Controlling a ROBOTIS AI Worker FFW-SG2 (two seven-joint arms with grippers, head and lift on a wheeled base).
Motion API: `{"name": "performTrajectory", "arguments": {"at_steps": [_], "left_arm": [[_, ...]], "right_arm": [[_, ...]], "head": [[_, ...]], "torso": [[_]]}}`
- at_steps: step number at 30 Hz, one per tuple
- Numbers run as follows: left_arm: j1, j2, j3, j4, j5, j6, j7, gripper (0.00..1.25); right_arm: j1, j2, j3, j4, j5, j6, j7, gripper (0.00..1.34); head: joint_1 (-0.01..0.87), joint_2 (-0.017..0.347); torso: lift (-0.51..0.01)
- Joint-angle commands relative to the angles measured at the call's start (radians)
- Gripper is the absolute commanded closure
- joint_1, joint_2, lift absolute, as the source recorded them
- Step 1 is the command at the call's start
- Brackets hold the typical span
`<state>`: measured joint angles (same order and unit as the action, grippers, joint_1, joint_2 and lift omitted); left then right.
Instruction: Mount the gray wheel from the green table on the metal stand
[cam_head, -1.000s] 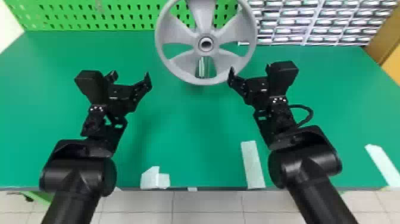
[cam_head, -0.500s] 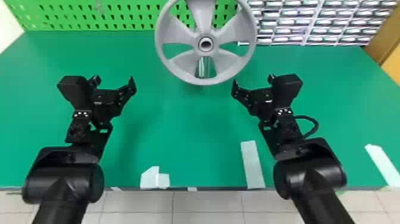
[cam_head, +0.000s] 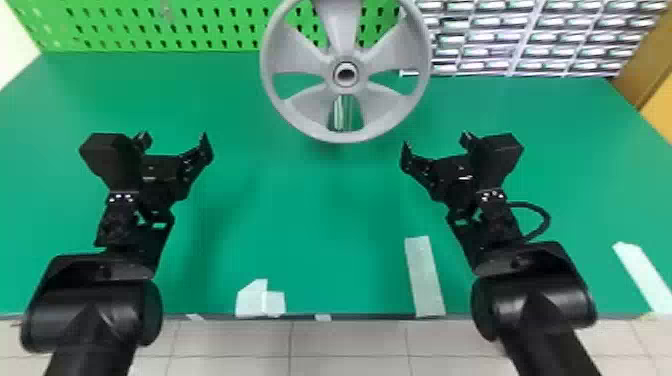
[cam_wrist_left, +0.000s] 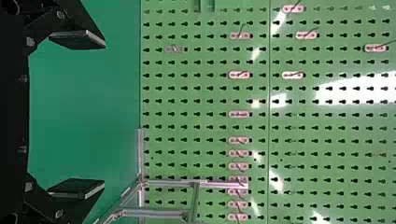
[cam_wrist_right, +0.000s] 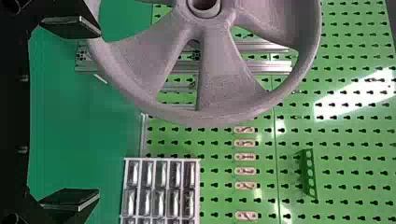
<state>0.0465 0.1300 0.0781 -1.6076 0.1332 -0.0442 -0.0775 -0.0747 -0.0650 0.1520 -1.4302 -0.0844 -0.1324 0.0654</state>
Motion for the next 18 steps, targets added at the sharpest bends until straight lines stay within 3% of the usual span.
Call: {"name": "performTrajectory", "arguments": {"at_steps": [1, 18], "left_arm": [[0.003, -0.001, 0.012, 0.0, 0.0, -0.006, 0.004, 0.22], [-0.008, -0.01, 0.02, 0.003, -0.006, -0.01, 0.016, 0.22]], "right_arm": [[0.006, 0.001, -0.011, 0.001, 0.0, 0.0, 0.005, 0.1], [0.003, 0.001, -0.015, 0.004, 0.002, 0.002, 0.01, 0.1]], "head": [[0.867, 0.052], [0.867, 0.052]], "torso": [[-0.1], [-0.1]]}}
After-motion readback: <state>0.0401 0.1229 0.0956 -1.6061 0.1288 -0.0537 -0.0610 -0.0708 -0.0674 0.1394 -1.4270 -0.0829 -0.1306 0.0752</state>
